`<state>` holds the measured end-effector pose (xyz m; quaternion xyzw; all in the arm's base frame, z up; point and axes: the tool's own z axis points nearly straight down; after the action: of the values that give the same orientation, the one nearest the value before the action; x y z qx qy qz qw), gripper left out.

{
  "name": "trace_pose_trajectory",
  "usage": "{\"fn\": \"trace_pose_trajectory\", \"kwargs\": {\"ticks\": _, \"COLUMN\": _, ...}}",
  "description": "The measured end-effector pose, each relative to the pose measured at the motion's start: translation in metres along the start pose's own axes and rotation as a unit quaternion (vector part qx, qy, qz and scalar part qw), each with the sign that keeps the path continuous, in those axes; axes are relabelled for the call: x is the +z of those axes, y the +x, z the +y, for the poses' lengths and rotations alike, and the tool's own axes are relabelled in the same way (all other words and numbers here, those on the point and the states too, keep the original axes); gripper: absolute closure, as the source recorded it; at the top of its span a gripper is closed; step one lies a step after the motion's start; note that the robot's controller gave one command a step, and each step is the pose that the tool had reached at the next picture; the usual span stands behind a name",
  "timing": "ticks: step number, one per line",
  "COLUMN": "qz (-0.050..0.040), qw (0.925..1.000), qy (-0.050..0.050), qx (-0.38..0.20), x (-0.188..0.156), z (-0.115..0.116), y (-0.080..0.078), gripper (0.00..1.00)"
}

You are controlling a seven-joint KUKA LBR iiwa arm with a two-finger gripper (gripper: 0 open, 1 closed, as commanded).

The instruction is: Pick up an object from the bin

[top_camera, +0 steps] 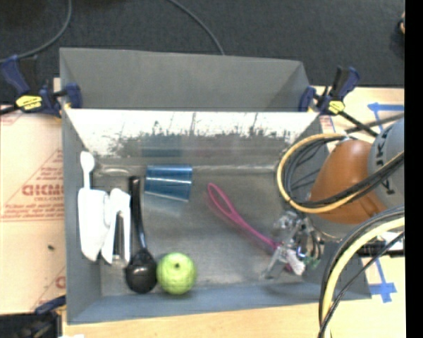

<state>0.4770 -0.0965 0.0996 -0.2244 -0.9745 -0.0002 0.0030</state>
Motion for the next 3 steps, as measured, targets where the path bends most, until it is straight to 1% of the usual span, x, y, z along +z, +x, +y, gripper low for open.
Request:
{"fn": "trace_pose_trajectory", "kwargs": {"ticks": 1, "qz": -0.0103, "qw": 0.9990, "qy": 0.000, "qx": -0.045, "x": 0.0295, "z": -0.0069, "y": -0.0352, "gripper": 0.00}}
{"fn": "trace_pose_trajectory", "kwargs": {"ticks": 2, "qz": -0.0030, "qw": 0.9994, "qy": -0.001, "qx": 0.034, "x": 0.0288, "z": -0.0087, "y": -0.0347, "gripper": 1.00}}
{"fn": "trace_pose_trajectory", "kwargs": {"ticks": 3, "qz": -0.0030, "qw": 0.9994, "qy": -0.001, "qx": 0.034, "x": 0.0288, "z": -0.0087, "y": -0.0347, "gripper": 1.00}}
